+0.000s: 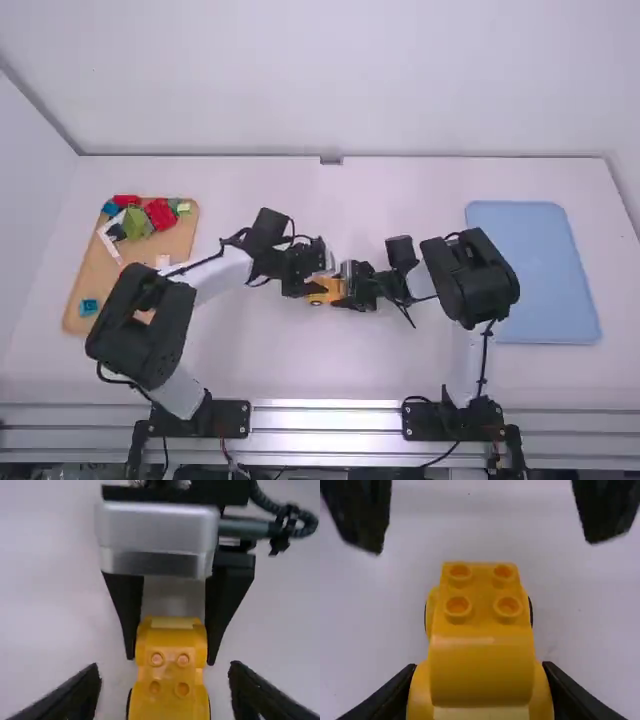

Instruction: Assemble lego blocks to make yellow taxi

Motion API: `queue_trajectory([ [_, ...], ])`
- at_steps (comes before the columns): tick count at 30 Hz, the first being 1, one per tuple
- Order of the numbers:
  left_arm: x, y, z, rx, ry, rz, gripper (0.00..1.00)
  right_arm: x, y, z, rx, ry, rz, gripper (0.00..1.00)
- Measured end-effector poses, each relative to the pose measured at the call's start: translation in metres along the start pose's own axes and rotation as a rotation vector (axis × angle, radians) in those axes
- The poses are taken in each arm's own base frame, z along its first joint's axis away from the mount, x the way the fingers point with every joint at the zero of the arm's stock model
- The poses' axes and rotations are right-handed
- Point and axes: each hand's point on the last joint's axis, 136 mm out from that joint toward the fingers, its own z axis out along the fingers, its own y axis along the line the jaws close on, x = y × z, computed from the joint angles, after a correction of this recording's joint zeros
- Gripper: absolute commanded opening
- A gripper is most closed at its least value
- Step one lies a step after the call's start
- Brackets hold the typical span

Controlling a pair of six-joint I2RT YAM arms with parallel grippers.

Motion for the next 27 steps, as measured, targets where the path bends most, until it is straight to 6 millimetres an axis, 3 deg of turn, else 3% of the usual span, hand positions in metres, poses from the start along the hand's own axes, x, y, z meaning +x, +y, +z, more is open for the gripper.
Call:
queue_trajectory([
  [7,0.004,-0.001,0.003,0.01,0.007,-0.031,0.02,0.0,0.0,0.0,-0.001,0.0,0.001,0.49],
  [12,0.011,-0.007,0.017,0.068,-0.018,-0.061,0.02,0.0,0.0,0.0,-0.001,0.001,-0.007,0.49],
  [27,0.012,-0.009,0.017,0.113,-0.013,-0.112,0.02,0.0,0.001,0.0,-0.002,-0.001,-0.012,0.5],
])
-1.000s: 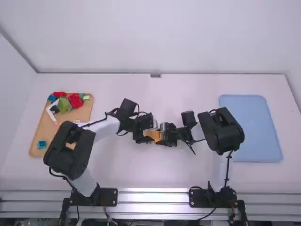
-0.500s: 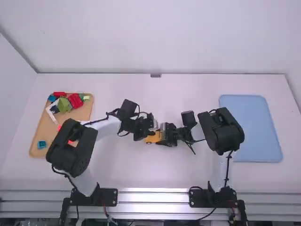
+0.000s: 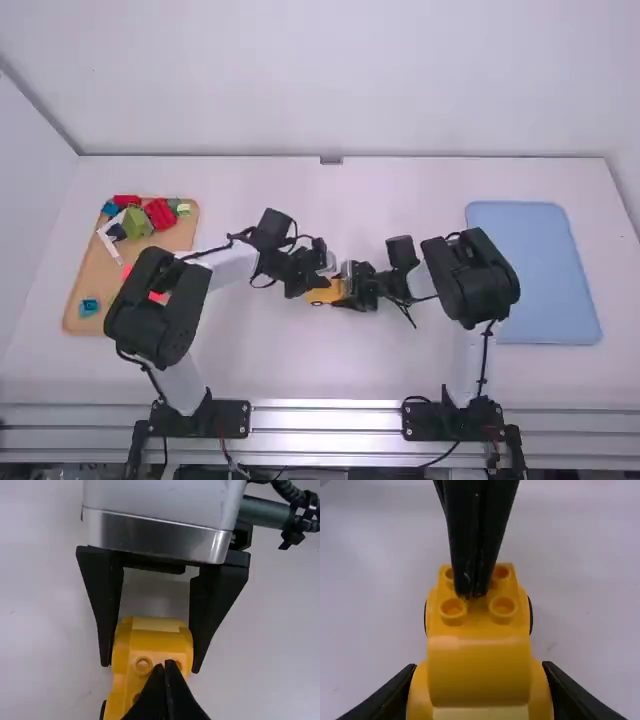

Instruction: Assemble lego blocks to make yellow taxi

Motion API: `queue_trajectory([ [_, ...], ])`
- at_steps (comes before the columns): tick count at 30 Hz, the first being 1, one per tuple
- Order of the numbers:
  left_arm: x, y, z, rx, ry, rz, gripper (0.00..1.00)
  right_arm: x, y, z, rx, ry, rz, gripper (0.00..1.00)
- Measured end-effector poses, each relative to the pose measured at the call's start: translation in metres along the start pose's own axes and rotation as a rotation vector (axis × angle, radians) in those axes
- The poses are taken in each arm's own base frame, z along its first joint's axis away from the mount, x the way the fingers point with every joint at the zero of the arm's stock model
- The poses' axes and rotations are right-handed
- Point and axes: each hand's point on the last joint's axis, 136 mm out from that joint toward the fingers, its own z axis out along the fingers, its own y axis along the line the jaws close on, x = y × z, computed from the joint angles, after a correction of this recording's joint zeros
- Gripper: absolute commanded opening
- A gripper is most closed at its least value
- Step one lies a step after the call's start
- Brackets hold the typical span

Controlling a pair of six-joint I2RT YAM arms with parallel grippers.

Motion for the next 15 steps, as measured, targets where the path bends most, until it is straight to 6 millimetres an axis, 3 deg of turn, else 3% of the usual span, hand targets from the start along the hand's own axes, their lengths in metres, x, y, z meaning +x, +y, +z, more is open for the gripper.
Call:
queue_trajectory([
  [2,-0.001,-0.001,-0.006,-0.016,0.023,-0.002,0.04,0.0,0.001,0.001,-0.004,0.0,0.001,0.5],
  [3,-0.003,0.0,-0.011,-0.032,0.03,0.003,0.15,-0.001,0.001,0.001,-0.003,0.0,0.0,0.5],
  [4,-0.011,0.004,-0.02,-0.075,0.031,0.027,0.62,0.0,0.0,0.001,0.0,0.001,0.002,0.5],
  [5,-0.012,0.004,-0.02,-0.079,0.031,0.024,0.87,0.0,0.0,0.001,0.0,0.001,0.003,0.5],
  [6,-0.021,0.008,-0.031,-0.128,0.03,0.039,0.99,0.0,0.0,0.001,0.001,0.001,0.003,0.5],
  [11,-0.048,0.025,-0.079,-0.364,0.049,0.011,0.99,-0.008,-0.013,0.0,0.044,-0.019,-0.013,0.51],
  [15,-0.043,0.042,-0.099,-0.52,0.09,-0.115,0.99,-0.009,-0.024,-0.005,0.083,-0.022,0.047,0.53],
])
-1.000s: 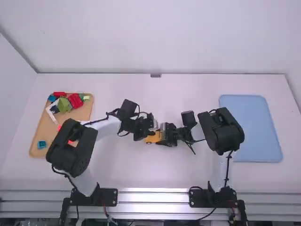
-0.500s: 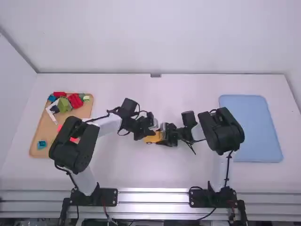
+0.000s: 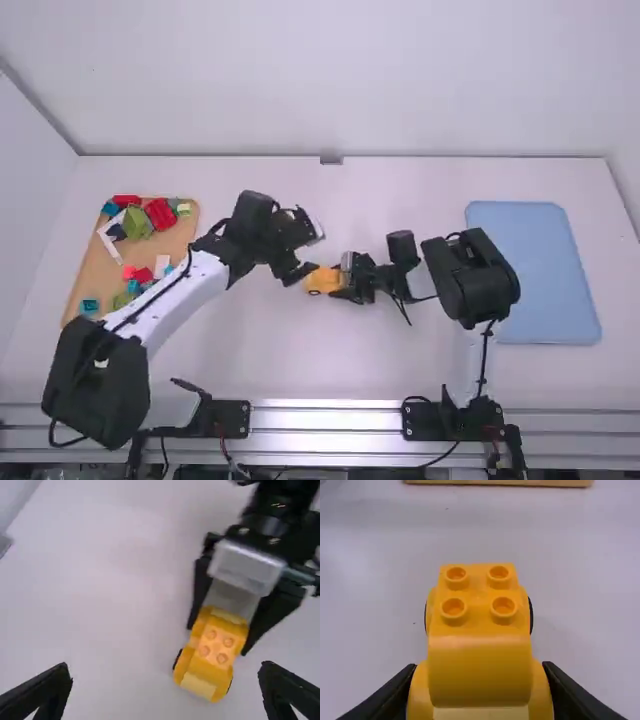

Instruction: Assemble lego blocks to make yellow taxi

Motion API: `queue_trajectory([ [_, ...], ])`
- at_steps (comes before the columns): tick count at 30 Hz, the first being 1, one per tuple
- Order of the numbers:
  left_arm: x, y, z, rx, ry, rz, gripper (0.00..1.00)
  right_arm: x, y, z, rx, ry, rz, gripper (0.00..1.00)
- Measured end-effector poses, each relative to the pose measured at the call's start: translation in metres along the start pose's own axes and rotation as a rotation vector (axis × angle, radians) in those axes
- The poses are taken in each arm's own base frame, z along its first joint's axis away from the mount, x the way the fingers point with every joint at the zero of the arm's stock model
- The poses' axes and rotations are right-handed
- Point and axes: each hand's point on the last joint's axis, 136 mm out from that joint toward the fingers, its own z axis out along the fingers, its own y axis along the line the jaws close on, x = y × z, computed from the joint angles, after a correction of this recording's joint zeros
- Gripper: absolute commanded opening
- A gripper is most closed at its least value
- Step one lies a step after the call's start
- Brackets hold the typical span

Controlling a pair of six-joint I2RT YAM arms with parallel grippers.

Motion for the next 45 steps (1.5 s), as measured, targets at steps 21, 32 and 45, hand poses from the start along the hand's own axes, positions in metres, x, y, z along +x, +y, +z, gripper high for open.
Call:
queue_trajectory([
  [21,0.032,0.101,-0.036,-0.643,0.106,-0.443,0.99,-0.023,-0.069,-0.247,0.838,0.407,0.358,0.49],
  [32,0.024,0.107,-0.038,-0.668,0.069,-0.449,0.99,0.045,-0.066,-0.394,1.306,0.392,0.628,0.58],
  [45,0.031,0.105,-0.033,-0.672,0.058,-0.455,0.99,0.138,-0.055,-0.403,1.339,0.365,0.908,0.8],
])
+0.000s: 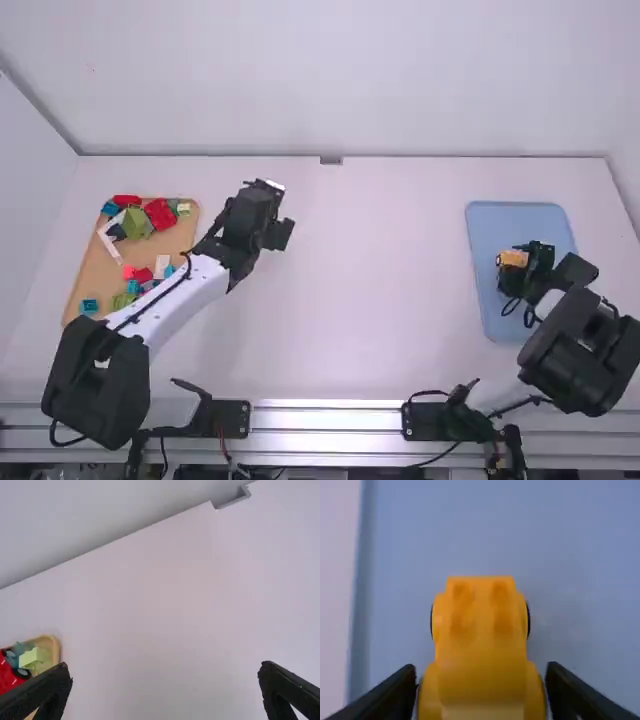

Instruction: Assemble lego blocks to make yellow taxi

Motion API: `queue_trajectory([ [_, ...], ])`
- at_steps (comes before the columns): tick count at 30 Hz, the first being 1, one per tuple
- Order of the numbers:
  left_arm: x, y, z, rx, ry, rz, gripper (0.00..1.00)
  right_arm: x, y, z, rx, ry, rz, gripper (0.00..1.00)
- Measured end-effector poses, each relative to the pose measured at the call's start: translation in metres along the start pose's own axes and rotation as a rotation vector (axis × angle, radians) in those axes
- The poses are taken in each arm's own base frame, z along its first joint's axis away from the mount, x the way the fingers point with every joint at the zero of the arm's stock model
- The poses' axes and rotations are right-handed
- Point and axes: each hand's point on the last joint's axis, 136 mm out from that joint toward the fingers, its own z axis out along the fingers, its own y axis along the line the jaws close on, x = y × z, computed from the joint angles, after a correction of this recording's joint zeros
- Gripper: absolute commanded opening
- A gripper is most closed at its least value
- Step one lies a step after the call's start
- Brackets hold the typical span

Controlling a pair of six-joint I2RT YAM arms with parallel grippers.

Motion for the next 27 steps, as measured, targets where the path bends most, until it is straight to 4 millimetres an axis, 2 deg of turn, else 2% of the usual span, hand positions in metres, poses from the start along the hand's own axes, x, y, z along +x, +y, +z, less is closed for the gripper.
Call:
queue_trajectory([
  [2,0.001,0.0,0.0,0.0,0.004,0.0,0.99,0.0,-0.001,0.0,0.002,-0.002,0.003,0.98],
  [9,0.003,-0.001,0.0,0.002,0.013,-0.034,0.99,0.006,0.005,-0.004,-0.013,0.03,0.066,0.99],
  [13,0.024,-0.001,-0.006,0.012,0.135,-0.047,0.99,-0.01,0.018,-0.026,-0.023,0.009,0.057,0.99],
  [16,0.022,0.001,-0.017,0.015,0.199,-0.069,0.99,-0.029,0.037,-0.044,-0.042,-0.023,0.017,0.98],
  [19,0.002,0.008,-0.03,0.012,0.207,-0.102,0.99,-0.052,0.062,-0.066,-0.067,-0.085,-0.052,0.98],
  [22,-0.022,0.014,-0.041,0.01,0.18,-0.118,0.99,-0.085,0.099,-0.095,-0.108,-0.197,-0.157,0.99],
  [27,-0.024,0.014,-0.046,0.013,0.184,-0.103,0.99,-0.117,0.152,-0.137,-0.176,-0.349,-0.272,0.98],
])
